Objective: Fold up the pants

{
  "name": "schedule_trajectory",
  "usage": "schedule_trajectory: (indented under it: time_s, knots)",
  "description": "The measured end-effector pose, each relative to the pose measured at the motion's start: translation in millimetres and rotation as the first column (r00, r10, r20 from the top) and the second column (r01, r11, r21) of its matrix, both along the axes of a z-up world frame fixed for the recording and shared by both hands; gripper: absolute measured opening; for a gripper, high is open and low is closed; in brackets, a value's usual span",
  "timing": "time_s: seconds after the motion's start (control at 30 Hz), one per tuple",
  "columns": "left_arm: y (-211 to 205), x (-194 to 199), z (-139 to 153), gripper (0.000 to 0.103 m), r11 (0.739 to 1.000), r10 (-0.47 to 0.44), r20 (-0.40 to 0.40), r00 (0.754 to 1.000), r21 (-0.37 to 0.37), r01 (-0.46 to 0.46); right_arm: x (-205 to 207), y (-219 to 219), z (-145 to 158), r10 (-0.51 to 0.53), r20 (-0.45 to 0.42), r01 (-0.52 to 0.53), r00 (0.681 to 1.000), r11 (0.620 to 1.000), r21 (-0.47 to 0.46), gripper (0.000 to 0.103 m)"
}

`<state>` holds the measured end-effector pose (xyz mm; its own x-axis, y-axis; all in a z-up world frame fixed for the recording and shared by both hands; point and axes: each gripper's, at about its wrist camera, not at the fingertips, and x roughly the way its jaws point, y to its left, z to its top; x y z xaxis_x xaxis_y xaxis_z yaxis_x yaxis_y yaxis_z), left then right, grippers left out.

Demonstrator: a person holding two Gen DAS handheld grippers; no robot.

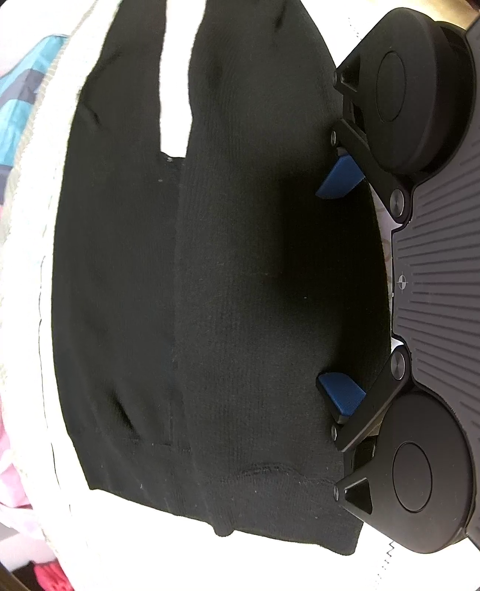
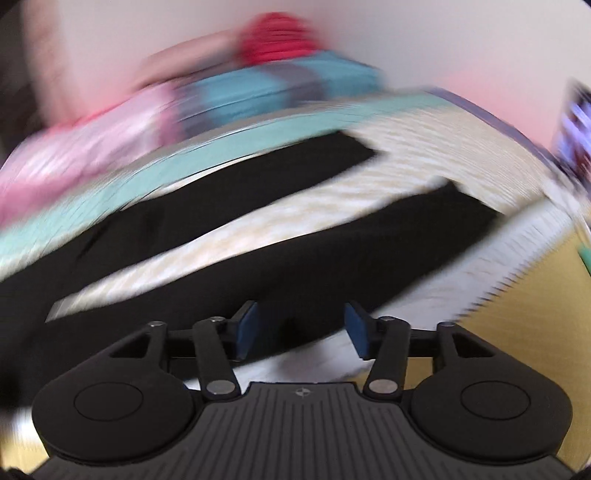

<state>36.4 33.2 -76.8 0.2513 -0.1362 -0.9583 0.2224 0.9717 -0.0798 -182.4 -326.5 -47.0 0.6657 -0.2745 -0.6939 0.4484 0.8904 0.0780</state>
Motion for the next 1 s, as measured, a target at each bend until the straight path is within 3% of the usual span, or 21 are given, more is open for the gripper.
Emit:
schedule_trajectory:
  time_s: [0.13, 0.27, 0.4, 0.47, 0.5, 0.53, 0.63, 0.7, 0.77, 0.83, 0.87, 0.93, 1.0]
  knots:
    - [11.0, 1.6, 9.2, 0.103, 0.999, 0.03, 0.024, 0.999, -0.043, -0.028, 14.7, 63.6, -6.9, 0.272, -0.051, -0.275, 0.961, 0.96, -0.044, 0.059]
    - [19.2, 7.4, 8.3, 0.103, 0.999, 0.032, 0.043, 0.999, -0.018, -0.031, 42.3, 98.6, -12.1, 0.411, -0.107, -0.415, 0.905, 0.91, -0.012, 0.051]
    - [18.7, 8.7, 5.1, 0.103, 1.0, 0.017, 0.052, 0.999, 0.015, -0.018, 65.5, 115.5, -20.6, 0.416, -0.155, -0.426, 0.896, 0.904, -0.035, 0.053]
    - [17.8, 8.8, -2.8, 0.103, 0.999, 0.004, 0.047, 0.999, 0.032, -0.005, 71.1, 115.9, -30.7, 0.392, -0.188, -0.403, 0.9, 0.915, -0.018, 0.046]
    - [17.5, 7.1, -3.5, 0.103, 0.999, -0.007, 0.057, 0.998, 0.038, 0.005, 68.7, 116.4, -29.3, 0.386, -0.178, -0.397, 0.905, 0.917, -0.032, 0.033]
    - [16.6, 4.8, -3.6, 0.103, 0.999, -0.021, 0.068, 0.997, 0.046, 0.018, 67.3, 116.2, -26.5, 0.369, -0.19, -0.385, 0.91, 0.921, -0.052, 0.013]
    - [18.0, -0.8, -3.3, 0.103, 0.998, -0.042, 0.079, 0.996, 0.049, 0.038, 53.3, 110.4, -15.4, 0.379, -0.195, -0.392, 0.905, 0.92, -0.03, 0.007]
    - [22.8, -4.2, -2.0, 0.103, 0.998, -0.048, 0.083, 0.995, 0.036, 0.045, 44.3, 110.5, -18.7, 0.405, -0.268, -0.426, 0.874, 0.904, -0.024, 0.006]
    - [25.4, -6.6, -1.6, 0.103, 0.998, -0.057, 0.087, 0.995, 0.033, 0.054, 35.5, 111.2, -16.5, 0.381, -0.278, -0.41, 0.882, 0.911, -0.054, 0.007]
    - [27.3, -10.0, 0.2, 0.103, 0.998, -0.058, 0.088, 0.994, 0.036, 0.055, 30.7, 114.5, -5.0, 0.382, -0.213, -0.403, 0.899, 0.913, -0.06, 0.014]
    - [28.1, -10.8, 1.0, 0.103, 0.998, -0.054, 0.088, 0.995, 0.037, 0.051, 30.9, 118.3, -1.0, 0.398, -0.178, -0.412, 0.9, 0.909, -0.054, 0.021]
    - [24.6, -9.7, 2.0, 0.103, 0.999, -0.044, 0.09, 0.995, 0.036, 0.041, 37.0, 129.6, 1.6, 0.44, -0.147, -0.452, 0.886, 0.89, -0.058, 0.059]
    - [22.3, -4.5, 1.9, 0.103, 0.999, -0.031, 0.094, 0.995, 0.03, 0.028, 48.5, 143.5, -2.6, 0.485, -0.152, -0.501, 0.861, 0.861, -0.089, 0.062]
